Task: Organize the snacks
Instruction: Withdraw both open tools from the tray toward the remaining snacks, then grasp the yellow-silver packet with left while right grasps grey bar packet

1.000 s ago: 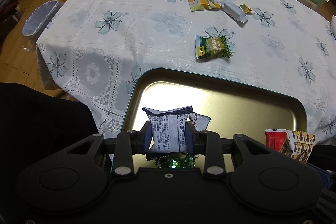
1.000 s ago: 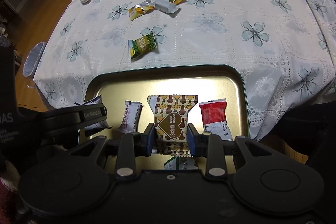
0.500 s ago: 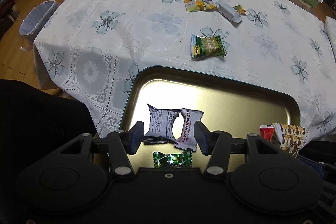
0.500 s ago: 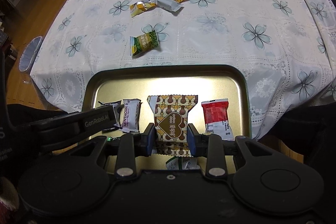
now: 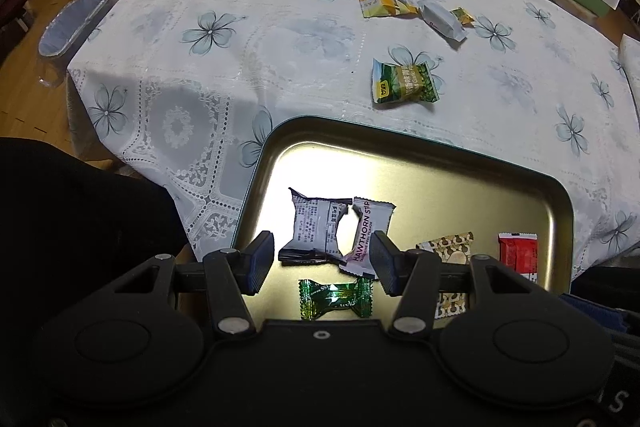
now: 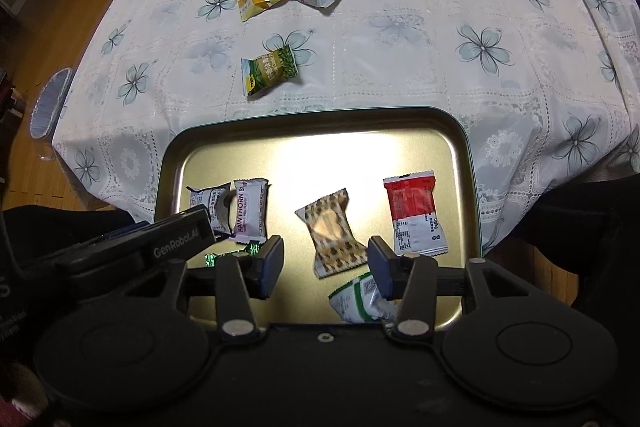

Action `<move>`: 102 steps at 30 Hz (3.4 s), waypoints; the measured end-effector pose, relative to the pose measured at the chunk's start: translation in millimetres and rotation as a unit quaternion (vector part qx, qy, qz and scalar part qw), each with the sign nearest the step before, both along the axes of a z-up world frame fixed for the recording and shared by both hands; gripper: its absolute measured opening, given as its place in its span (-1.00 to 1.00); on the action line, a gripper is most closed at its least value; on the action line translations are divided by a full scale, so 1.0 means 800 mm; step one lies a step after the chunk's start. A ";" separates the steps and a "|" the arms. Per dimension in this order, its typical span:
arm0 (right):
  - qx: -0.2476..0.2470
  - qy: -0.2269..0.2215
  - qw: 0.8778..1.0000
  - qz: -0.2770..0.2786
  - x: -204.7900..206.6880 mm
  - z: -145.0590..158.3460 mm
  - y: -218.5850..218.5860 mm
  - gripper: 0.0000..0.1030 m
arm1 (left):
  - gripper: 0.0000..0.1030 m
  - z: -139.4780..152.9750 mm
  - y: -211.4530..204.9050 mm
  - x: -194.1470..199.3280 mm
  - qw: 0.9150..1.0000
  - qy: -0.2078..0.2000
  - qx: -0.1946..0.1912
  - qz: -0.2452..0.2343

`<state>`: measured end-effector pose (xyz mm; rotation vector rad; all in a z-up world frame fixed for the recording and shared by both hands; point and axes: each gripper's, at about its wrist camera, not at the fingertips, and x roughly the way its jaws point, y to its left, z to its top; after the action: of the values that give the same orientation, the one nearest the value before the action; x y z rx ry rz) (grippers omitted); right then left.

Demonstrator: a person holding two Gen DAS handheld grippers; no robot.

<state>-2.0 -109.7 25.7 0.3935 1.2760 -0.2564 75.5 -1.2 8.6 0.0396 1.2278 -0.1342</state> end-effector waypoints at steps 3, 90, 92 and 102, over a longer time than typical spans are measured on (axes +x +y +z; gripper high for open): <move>-0.004 0.005 1.000 0.003 0.001 -0.002 0.002 -0.03 | 0.13 -0.001 -0.001 0.000 1.000 0.001 0.001 -0.003; 0.032 0.119 0.992 0.019 0.218 -0.040 -0.121 0.02 | 0.14 0.017 -0.062 0.233 0.996 0.018 0.023 -0.086; 0.030 0.111 0.993 0.010 0.242 -0.040 -0.129 0.02 | 0.14 0.013 -0.068 0.259 0.997 0.005 0.019 -0.071; -0.022 0.074 0.997 -0.019 0.331 -0.065 -0.157 0.02 | 0.14 -0.038 -0.096 0.366 1.000 -0.011 0.016 -0.002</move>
<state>262.4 -235.6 -26.2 0.3668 1.4073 -0.3501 368.3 -78.3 -22.1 0.0712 1.2071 -0.1176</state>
